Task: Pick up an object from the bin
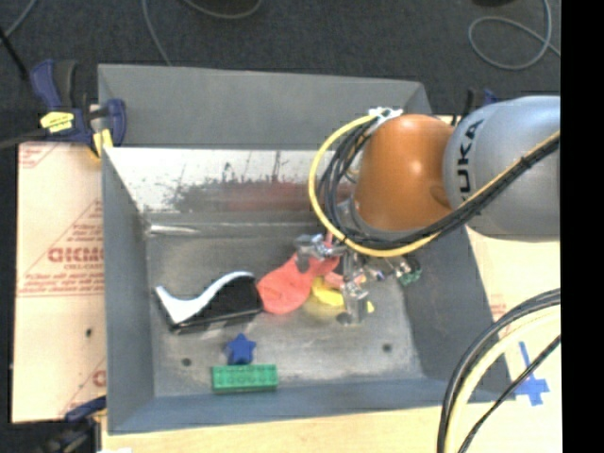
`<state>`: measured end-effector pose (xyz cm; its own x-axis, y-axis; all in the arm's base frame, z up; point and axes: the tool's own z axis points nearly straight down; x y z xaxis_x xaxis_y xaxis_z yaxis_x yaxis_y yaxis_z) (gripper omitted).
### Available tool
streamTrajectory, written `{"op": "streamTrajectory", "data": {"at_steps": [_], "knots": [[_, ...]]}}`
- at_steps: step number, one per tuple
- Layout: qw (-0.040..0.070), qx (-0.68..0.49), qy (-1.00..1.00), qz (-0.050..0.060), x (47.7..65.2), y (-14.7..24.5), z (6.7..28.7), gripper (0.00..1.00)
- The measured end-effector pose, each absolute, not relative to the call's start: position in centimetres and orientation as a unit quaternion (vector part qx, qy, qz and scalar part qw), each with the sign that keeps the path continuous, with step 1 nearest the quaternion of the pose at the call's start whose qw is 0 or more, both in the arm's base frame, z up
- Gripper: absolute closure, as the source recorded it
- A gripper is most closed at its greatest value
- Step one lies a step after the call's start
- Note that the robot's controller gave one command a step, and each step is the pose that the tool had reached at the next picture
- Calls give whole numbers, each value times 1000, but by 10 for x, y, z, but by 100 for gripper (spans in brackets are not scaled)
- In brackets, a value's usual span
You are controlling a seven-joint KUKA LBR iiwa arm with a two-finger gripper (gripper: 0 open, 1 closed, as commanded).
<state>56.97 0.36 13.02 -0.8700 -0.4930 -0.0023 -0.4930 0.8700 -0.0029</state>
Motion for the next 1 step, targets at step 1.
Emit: {"op": "streamTrajectory", "data": {"at_steps": [1], "knots": [[3,-319,948,1,584,13,106,0]]}}
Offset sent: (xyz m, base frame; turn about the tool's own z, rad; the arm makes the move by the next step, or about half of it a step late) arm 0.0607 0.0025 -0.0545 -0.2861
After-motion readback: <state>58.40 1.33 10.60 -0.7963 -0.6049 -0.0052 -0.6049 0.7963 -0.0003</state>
